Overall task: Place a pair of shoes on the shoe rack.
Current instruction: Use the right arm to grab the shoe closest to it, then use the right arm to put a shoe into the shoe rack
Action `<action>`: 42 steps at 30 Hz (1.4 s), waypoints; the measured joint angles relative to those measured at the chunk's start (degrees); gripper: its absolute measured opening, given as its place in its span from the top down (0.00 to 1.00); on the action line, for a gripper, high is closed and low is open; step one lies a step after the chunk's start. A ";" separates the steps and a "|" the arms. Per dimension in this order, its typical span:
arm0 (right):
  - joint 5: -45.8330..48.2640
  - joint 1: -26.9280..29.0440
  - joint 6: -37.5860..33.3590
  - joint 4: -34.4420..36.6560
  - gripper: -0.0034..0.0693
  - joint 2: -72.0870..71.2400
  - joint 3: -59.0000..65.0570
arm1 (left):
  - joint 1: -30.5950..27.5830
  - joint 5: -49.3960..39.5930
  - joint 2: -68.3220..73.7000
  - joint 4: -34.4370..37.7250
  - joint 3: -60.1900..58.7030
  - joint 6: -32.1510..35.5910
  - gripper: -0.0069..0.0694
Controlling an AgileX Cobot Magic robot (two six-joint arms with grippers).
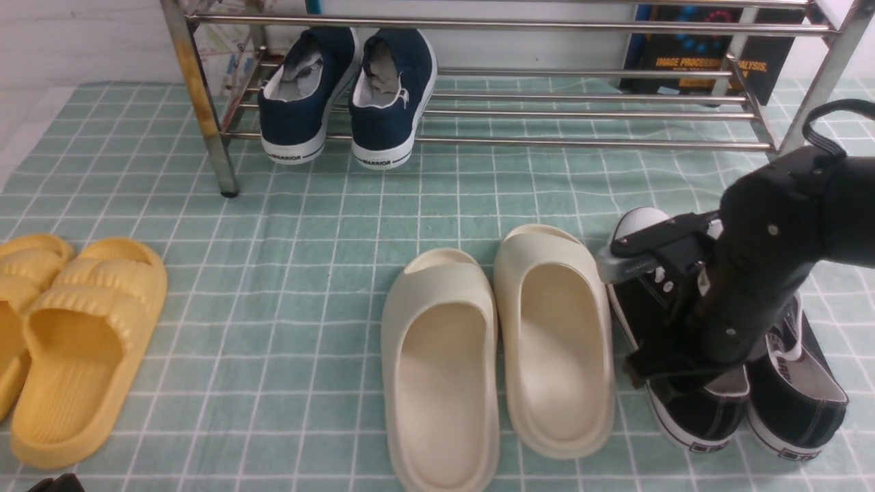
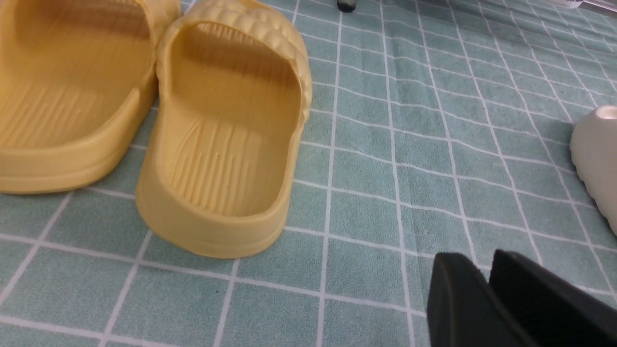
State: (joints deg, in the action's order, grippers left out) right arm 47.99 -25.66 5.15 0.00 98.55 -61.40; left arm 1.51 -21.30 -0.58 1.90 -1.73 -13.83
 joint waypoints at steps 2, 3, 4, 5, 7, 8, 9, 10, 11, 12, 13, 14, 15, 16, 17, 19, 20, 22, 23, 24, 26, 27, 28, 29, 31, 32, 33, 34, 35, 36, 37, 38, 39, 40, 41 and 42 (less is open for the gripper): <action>0.97 -0.14 0.17 0.63 0.67 -0.12 -0.31 | 0.00 0.00 0.00 0.00 0.00 0.00 0.76; 2.39 -0.14 0.17 0.52 0.81 -0.55 -0.56 | 0.00 0.00 0.00 0.00 0.00 0.00 0.75; 3.45 -0.14 0.17 0.00 0.88 -1.07 -0.73 | 0.00 0.00 0.00 0.00 0.00 0.00 0.75; 4.45 -0.09 0.17 0.00 0.92 -1.66 -1.03 | 0.00 0.00 0.00 0.00 0.00 0.00 0.75; 7.69 -0.09 0.17 -0.50 0.93 -3.32 -2.25 | 0.00 0.00 0.00 0.00 0.00 0.00 0.74; 8.98 -0.09 0.17 -0.64 0.93 -4.24 -3.20 | 0.00 0.00 0.00 0.00 0.00 0.00 0.74; 10.40 -0.09 0.02 -0.79 0.93 -5.02 -4.47 | 0.00 0.00 0.00 0.00 0.00 0.00 0.74; 11.61 -0.09 -0.27 -1.17 0.93 -5.51 -5.67 | 0.00 0.00 0.00 0.00 0.00 0.00 0.74; 12.51 -0.09 -0.60 -1.79 0.93 -5.92 -7.39 | 0.00 0.00 0.00 0.00 0.00 0.00 0.74; 13.08 -0.09 -0.82 -2.35 0.93 -6.04 -9.23 | 0.00 0.00 0.00 0.00 0.00 0.00 0.74; 13.34 -0.09 -0.92 -2.63 0.93 -6.04 -10.35 | 0.00 0.00 0.00 0.00 0.00 0.00 0.74; 13.66 -0.09 -0.96 -3.27 0.93 -5.89 -12.92 | 0.00 0.00 0.00 0.00 0.00 0.00 0.74; 13.80 -0.09 -0.96 -3.40 0.93 -5.53 -14.37 | 0.00 0.00 0.00 0.00 0.00 0.00 0.73; 13.91 -0.09 -0.96 -3.40 0.93 -5.42 -14.72 | 0.00 0.00 0.00 0.00 0.00 0.00 0.73; 14.22 -0.09 -1.03 -3.59 0.93 -4.54 -17.22 | 0.00 0.00 0.00 0.00 0.00 0.00 0.73; 14.58 -0.09 -1.09 -4.04 0.93 -1.92 -21.10 | 0.00 0.00 0.00 0.00 0.00 0.00 0.73; 14.66 -0.09 -1.09 -4.33 0.93 -1.12 -22.54 | 0.00 0.00 0.00 0.00 0.00 0.00 0.73; 14.71 0.24 -1.13 -4.71 0.93 1.58 -25.78 | 0.00 0.00 0.00 0.00 0.00 0.00 0.72; 14.85 0.59 -1.13 -4.70 0.93 3.18 -27.67 | 0.00 0.00 0.00 0.00 0.00 0.00 0.72; 15.30 1.19 -1.13 -4.70 0.93 5.10 -30.05 | 0.00 0.00 0.00 0.00 0.00 0.00 0.72; 15.69 1.91 -1.13 -4.70 0.93 7.02 -32.47 | 0.00 0.00 0.00 0.00 0.00 0.00 0.72; 16.26 2.92 -1.20 -4.70 0.93 9.18 -35.33 | 0.00 0.00 0.00 0.00 0.00 0.00 0.72; 16.38 3.66 -1.25 -4.70 0.93 10.71 -37.35 | 0.00 0.00 0.00 0.00 0.00 0.00 0.71; 16.38 4.37 -1.31 -4.77 0.93 12.17 -39.34 | 0.00 0.00 0.00 0.00 0.00 0.00 0.71; 16.43 5.47 -1.31 -4.89 0.93 14.77 -42.92 | 0.00 0.00 0.00 0.00 0.00 0.00 0.71; 16.43 5.97 -1.31 -5.00 0.93 16.17 -44.87 | 0.00 0.00 0.00 0.00 0.00 0.00 0.71; 16.43 6.40 -1.37 -5.03 0.93 17.55 -46.79 | 0.00 0.00 0.00 0.00 0.00 0.00 0.71; 16.43 6.68 -1.64 -5.03 0.93 18.67 -48.31 | 0.00 0.00 0.00 0.00 0.00 0.00 0.70; 16.48 6.96 -1.97 -5.03 0.93 20.00 -50.17 | 0.00 0.00 0.00 0.00 0.00 0.00 0.70; 16.55 7.14 -2.20 -5.03 0.93 21.29 -51.92 | 0.00 0.00 0.00 0.00 0.00 0.00 0.70; 16.55 7.29 -2.33 -4.88 0.93 22.27 -53.29 | 0.00 0.00 0.00 0.00 0.00 0.00 0.70; 16.69 7.36 -2.62 -4.81 0.93 23.45 -54.97 | 0.00 0.00 0.00 0.00 0.00 0.00 0.70; 16.75 7.41 -3.15 -4.80 0.93 24.60 -56.56 | 0.00 0.00 0.00 0.00 0.00 0.00 0.70; 16.75 7.41 -3.45 -4.73 0.93 25.04 -57.17 | 0.00 0.00 0.00 0.00 0.00 0.00 0.70; 16.80 7.41 -4.54 -4.43 0.93 26.70 -59.56 | 0.00 0.00 0.00 0.00 0.00 0.00 0.69; 16.87 7.41 -5.15 -4.35 0.93 27.87 -61.27 | 0.00 0.00 0.00 0.00 0.00 0.00 0.69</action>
State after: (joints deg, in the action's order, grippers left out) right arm 64.87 -18.26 0.00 -4.35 126.42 -122.67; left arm 1.51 -21.30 -0.58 1.90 -1.73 -13.83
